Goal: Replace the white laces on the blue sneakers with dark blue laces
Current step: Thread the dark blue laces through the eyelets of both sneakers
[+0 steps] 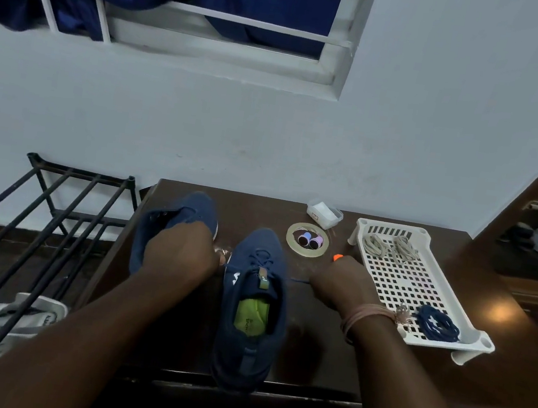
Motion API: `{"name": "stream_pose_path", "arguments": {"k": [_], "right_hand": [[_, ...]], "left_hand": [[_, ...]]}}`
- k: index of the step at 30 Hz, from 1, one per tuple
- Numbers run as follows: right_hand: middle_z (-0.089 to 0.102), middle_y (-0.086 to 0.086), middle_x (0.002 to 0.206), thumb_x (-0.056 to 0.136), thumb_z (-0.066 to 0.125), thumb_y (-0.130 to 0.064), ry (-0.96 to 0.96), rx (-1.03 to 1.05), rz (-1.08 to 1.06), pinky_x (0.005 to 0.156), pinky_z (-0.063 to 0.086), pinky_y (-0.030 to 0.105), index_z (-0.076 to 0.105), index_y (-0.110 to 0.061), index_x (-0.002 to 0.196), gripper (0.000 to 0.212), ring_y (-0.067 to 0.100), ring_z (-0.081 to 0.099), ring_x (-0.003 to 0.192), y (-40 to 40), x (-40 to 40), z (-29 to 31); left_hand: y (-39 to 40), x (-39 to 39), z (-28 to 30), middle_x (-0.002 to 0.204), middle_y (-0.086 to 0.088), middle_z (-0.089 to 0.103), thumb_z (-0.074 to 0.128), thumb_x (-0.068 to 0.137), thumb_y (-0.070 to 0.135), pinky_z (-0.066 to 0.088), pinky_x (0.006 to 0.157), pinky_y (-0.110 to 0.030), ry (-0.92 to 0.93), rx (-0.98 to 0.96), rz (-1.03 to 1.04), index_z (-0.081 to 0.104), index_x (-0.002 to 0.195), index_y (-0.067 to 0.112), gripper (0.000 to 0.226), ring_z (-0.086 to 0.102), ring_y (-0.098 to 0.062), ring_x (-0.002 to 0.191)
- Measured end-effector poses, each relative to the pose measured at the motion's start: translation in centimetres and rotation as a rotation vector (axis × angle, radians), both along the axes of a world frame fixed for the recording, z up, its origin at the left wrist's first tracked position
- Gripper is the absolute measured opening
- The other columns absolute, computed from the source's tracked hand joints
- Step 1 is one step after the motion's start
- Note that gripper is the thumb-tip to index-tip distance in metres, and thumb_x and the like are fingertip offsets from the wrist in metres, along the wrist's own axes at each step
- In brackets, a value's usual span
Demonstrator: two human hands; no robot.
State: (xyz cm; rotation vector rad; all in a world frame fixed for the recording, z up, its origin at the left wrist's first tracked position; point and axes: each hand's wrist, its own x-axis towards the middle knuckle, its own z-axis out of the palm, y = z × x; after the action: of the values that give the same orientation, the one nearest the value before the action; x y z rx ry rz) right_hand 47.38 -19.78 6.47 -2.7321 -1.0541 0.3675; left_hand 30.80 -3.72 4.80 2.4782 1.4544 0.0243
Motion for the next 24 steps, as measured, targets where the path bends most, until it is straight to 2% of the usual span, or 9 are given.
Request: {"name": "stream_pose_path", "arguments": {"k": [3,5,7,9,11,14,18,21,24], "right_hand": [[0.068,0.012,0.094,0.093,0.054,-0.015,0.153,0.047,0.011,0.066,0.04,0.025,0.055,-0.013,0.076,0.017,0.029,0.063,0.089,-0.1,0.0,1.5],[0.064,0.003,0.067,0.089,0.064,-0.032,0.294,0.167,-0.042,0.052,0.038,0.024,0.054,-0.015,0.066,0.031,0.022,0.064,0.066,-0.4,0.0,2.6],[0.056,-0.001,0.059,0.086,0.067,-0.043,0.302,0.336,-0.056,0.049,0.036,0.024,0.053,-0.017,0.069,0.034,0.018,0.057,0.057,-0.3,-0.3,3.3],[0.063,-0.001,0.078,0.088,0.066,-0.034,0.281,0.563,-0.072,0.056,0.041,0.026,0.061,-0.016,0.09,0.018,0.018,0.06,0.074,0.1,-0.4,3.4],[0.064,0.0,0.107,0.088,0.059,-0.017,0.279,0.679,-0.084,0.072,0.045,0.024,0.06,-0.013,0.119,0.031,0.018,0.061,0.097,0.5,-0.4,3.4],[0.069,0.002,0.107,0.09,0.051,-0.007,0.288,0.624,-0.027,0.088,0.051,0.032,0.065,-0.014,0.113,0.028,0.017,0.065,0.098,1.0,-0.2,2.4],[0.07,0.009,0.076,0.09,0.047,0.006,0.458,0.455,0.037,0.07,0.056,0.035,0.068,-0.015,0.079,0.032,0.021,0.067,0.067,1.5,-0.7,0.7],[0.073,0.01,0.084,0.09,0.055,-0.001,0.373,0.35,0.109,0.078,0.059,0.039,0.075,-0.017,0.092,0.026,0.025,0.07,0.078,1.8,-0.9,0.0],[0.074,0.009,0.098,0.09,0.063,-0.013,0.211,0.291,0.158,0.094,0.053,0.038,0.073,-0.016,0.107,0.021,0.026,0.068,0.097,2.0,-0.8,-0.3]], "left_hand": [[-0.3,-0.5,1.1,0.08,-0.006,0.072,0.062,0.092,0.032,0.044,0.055,-0.026,-0.195,-0.141,-0.021,0.072,0.079,0.013,0.025,0.067,-0.019,0.073],[-0.8,-0.9,2.7,0.08,0.004,0.073,0.063,0.094,0.031,0.045,0.054,-0.02,-0.517,-0.308,-0.04,0.074,0.085,0.018,0.019,0.065,-0.004,0.066],[-1.2,-0.9,4.7,0.072,0.014,0.069,0.065,0.094,0.03,0.042,0.056,-0.021,-0.832,-0.343,-0.03,0.076,0.09,0.022,0.014,0.056,0.006,0.055],[-1.1,-0.8,6.0,0.064,0.016,0.062,0.065,0.093,0.032,0.039,0.057,-0.025,-1.068,-0.296,-0.021,0.076,0.092,0.025,0.013,0.05,0.001,0.05],[-1.2,-0.7,6.4,0.068,0.014,0.061,0.064,0.095,0.033,0.04,0.055,-0.024,-1.176,-0.219,-0.021,0.076,0.096,0.026,0.014,0.05,-0.004,0.054],[-1.2,-0.4,5.4,0.086,0.012,0.071,0.061,0.097,0.03,0.047,0.062,-0.018,-1.028,-0.163,-0.082,0.075,0.098,0.028,0.014,0.06,-0.001,0.069],[-1.0,-0.1,2.9,0.092,0.011,0.073,0.063,0.096,0.03,0.054,0.079,-0.027,-0.404,-0.312,-0.278,0.075,0.097,0.027,0.013,0.067,-0.006,0.087],[-2.0,0.5,1.5,0.085,0.006,0.071,0.065,0.091,0.041,0.05,0.069,-0.024,-0.243,-0.202,-0.284,0.075,0.083,0.022,0.024,0.066,-0.013,0.085],[-3.4,1.7,0.9,0.096,0.001,0.062,0.058,0.08,0.07,0.048,0.088,-0.039,-0.213,0.056,-0.202,0.068,0.068,0.027,0.046,0.055,-0.023,0.103]]}}
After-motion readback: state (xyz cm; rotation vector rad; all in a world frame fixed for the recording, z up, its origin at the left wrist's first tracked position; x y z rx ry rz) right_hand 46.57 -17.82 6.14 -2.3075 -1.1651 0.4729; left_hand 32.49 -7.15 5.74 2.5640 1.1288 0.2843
